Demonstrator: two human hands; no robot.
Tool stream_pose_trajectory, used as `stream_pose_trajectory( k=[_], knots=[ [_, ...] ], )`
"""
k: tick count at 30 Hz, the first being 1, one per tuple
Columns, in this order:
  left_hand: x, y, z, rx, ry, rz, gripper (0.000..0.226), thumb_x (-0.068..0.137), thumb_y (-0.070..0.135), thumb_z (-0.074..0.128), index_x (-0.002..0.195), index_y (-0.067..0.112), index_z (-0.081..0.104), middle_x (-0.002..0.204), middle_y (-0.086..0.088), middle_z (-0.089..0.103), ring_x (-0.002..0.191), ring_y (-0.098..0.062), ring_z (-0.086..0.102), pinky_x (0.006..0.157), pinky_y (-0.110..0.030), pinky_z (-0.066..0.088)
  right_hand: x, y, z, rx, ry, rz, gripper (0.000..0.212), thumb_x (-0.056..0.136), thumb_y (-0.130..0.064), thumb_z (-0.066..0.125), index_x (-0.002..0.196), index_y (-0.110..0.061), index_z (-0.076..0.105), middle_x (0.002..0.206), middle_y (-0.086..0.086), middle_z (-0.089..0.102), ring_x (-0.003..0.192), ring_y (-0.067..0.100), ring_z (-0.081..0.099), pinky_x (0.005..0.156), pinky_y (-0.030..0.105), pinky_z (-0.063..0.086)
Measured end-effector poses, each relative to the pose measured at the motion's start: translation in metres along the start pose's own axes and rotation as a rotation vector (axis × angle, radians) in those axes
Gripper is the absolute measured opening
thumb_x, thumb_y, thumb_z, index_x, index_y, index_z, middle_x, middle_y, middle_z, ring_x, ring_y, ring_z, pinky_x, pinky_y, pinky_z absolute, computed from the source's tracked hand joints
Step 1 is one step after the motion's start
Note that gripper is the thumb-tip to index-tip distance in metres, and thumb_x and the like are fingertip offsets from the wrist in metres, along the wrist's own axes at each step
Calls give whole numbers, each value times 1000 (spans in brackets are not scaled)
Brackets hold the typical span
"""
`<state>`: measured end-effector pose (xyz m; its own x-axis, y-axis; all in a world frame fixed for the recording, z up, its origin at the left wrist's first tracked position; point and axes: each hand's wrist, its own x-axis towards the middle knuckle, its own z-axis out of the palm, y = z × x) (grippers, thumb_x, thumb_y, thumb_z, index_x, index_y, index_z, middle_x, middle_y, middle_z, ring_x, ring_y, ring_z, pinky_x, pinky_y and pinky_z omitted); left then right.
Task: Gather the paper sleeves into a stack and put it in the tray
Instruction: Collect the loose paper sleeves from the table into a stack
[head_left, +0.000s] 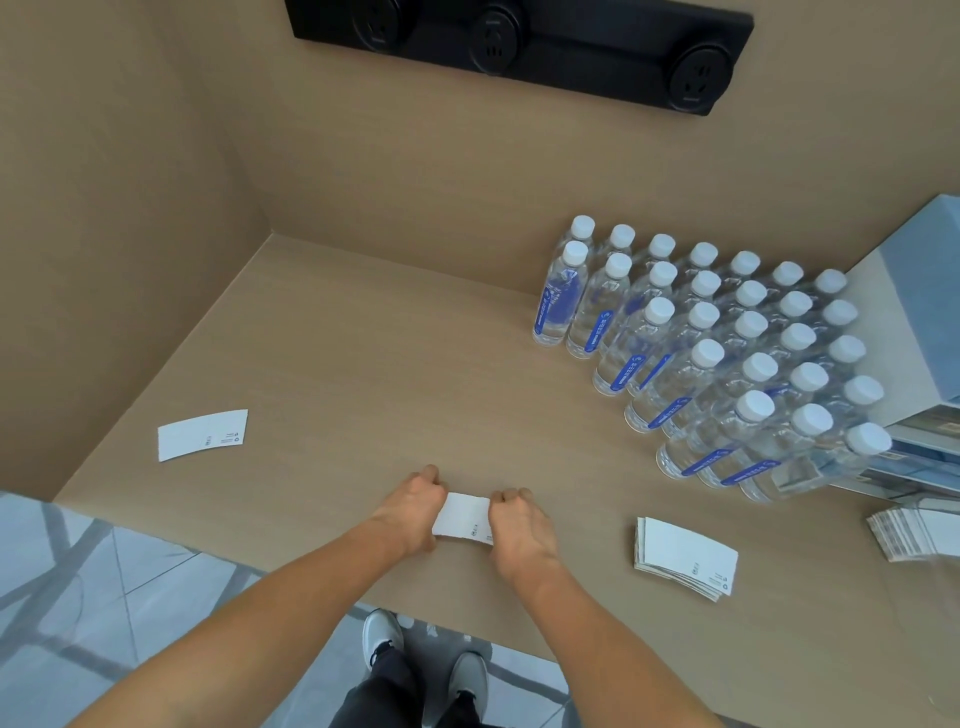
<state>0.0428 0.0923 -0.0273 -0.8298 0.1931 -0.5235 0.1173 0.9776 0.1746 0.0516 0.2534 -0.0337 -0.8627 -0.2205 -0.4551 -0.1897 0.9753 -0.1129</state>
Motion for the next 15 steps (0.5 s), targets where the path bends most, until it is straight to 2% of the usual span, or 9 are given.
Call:
stream_pose_trajectory(
  k=[7, 9, 12, 15],
  knots=[
    [-4, 5, 3, 5, 34, -11, 40, 83, 2, 62, 121, 5, 51, 133, -11, 39, 121, -29, 47, 99, -37, 47, -2, 13, 5, 123, -3, -51, 48, 83, -5, 66, 127, -6, 49, 132, 8, 41, 125, 25, 38, 97, 35, 47],
    [-7, 5, 3, -15, 46, -35, 44, 83, 1, 62, 125, 5, 49, 132, -12, 39, 120, -30, 48, 100, -38, 47, -4, 15, 3, 151, -16, -42, 53, 81, -13, 69, 129, -8, 47, 133, 7, 41, 126, 24, 37, 99, 34, 45],
    [-16, 0, 0, -50, 55, -73, 42, 85, 2, 59, 126, 6, 48, 131, -12, 40, 118, -31, 50, 98, -39, 48, -9, 16, -2, 179, 8, -28, 68, 74, -34, 76, 130, -9, 45, 130, 5, 42, 126, 25, 36, 99, 34, 44],
    [-27, -15, -4, -53, 62, -118, 39, 87, 3, 57, 125, 6, 48, 130, -11, 40, 119, -31, 49, 96, -42, 50, -7, 8, -9, 135, 98, -71, 54, 84, -41, 67, 123, -9, 50, 127, 7, 47, 124, 25, 40, 95, 36, 46]
  ],
)
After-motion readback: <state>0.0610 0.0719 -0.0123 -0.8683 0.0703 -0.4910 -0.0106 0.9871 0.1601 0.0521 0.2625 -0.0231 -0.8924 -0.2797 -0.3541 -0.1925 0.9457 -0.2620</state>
